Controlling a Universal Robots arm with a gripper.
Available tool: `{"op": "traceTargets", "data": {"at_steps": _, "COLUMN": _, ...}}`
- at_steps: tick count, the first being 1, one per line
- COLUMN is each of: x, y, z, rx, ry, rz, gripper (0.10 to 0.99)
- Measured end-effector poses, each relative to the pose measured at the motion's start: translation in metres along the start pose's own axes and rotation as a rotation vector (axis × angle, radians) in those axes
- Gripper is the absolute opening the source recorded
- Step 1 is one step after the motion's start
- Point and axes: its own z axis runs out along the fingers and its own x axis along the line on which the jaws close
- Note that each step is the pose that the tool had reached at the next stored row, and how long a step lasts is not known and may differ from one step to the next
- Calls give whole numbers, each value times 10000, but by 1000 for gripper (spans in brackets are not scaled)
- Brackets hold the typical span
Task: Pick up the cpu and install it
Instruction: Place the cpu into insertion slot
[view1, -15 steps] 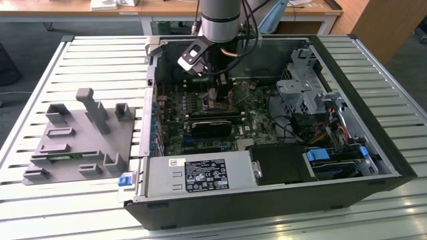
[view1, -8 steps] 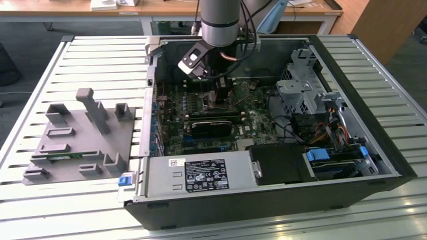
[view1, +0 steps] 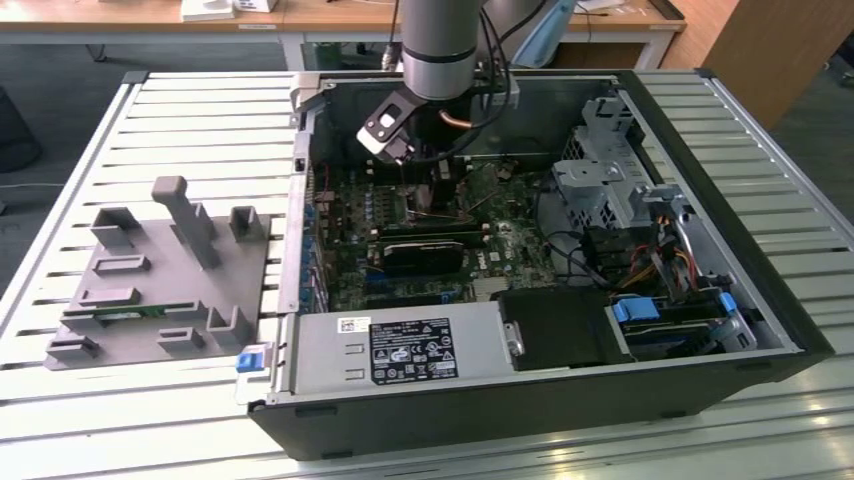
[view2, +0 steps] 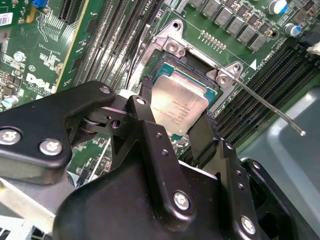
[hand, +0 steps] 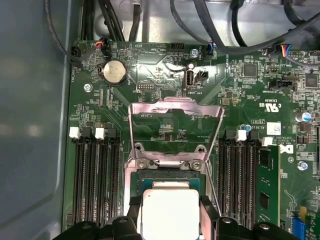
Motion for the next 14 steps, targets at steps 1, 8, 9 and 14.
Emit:
{"op": "traceTargets", "data": {"at_steps": 1, "x": 0, "y": -1, "z": 8, "rx": 0, "ry": 0, "rz": 4, "gripper": 541}}
{"op": "traceTargets", "data": {"at_steps": 8, "x": 1, "y": -3, "z": 53, "rx": 0, "ry": -1, "rz": 29, "gripper": 541}}
{"op": "traceTargets", "data": {"at_steps": 9, "x": 1, "y": -3, "z": 58, "rx": 0, "ry": -1, "rz": 35, "gripper": 541}}
{"op": "traceTargets", "data": {"at_steps": 14, "x": 1, "y": -5, "z": 89, "rx": 0, "ry": -3, "rz": 43, "gripper": 541}}
